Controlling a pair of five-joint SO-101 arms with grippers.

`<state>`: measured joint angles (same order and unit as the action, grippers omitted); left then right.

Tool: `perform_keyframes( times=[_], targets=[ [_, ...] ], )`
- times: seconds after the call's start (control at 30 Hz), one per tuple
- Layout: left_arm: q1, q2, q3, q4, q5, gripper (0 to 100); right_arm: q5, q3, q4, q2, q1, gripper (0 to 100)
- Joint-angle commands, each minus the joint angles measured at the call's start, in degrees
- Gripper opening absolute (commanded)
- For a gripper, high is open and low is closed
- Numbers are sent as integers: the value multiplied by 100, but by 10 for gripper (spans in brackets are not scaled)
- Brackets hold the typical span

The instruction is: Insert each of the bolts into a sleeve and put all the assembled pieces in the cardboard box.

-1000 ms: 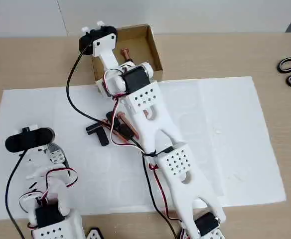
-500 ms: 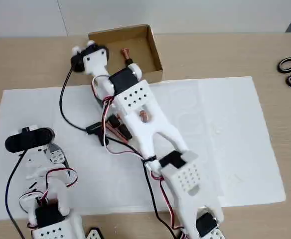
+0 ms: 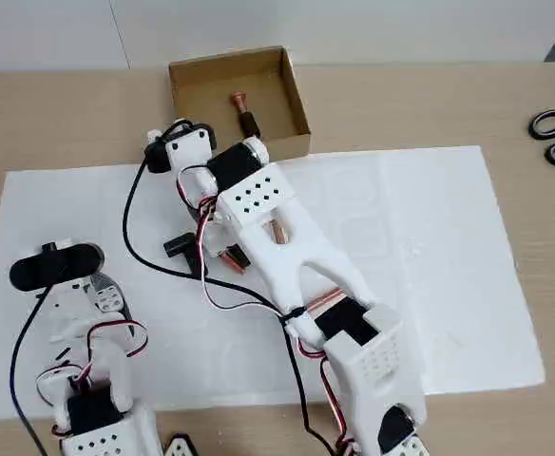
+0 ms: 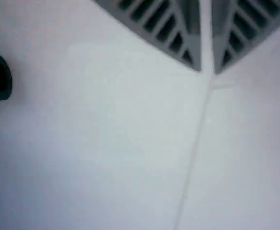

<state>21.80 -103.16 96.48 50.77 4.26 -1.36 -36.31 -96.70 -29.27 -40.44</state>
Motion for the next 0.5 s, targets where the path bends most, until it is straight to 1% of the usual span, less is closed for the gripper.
perform_keyframes(
  times=[0.0,0.47],
  targets=[
    [18,-53,-31,18,18,10,-343,0,31,321,31,206],
    [18,-53,-31,18,18,10,-440,-18,180,-787,31,205]
  ],
)
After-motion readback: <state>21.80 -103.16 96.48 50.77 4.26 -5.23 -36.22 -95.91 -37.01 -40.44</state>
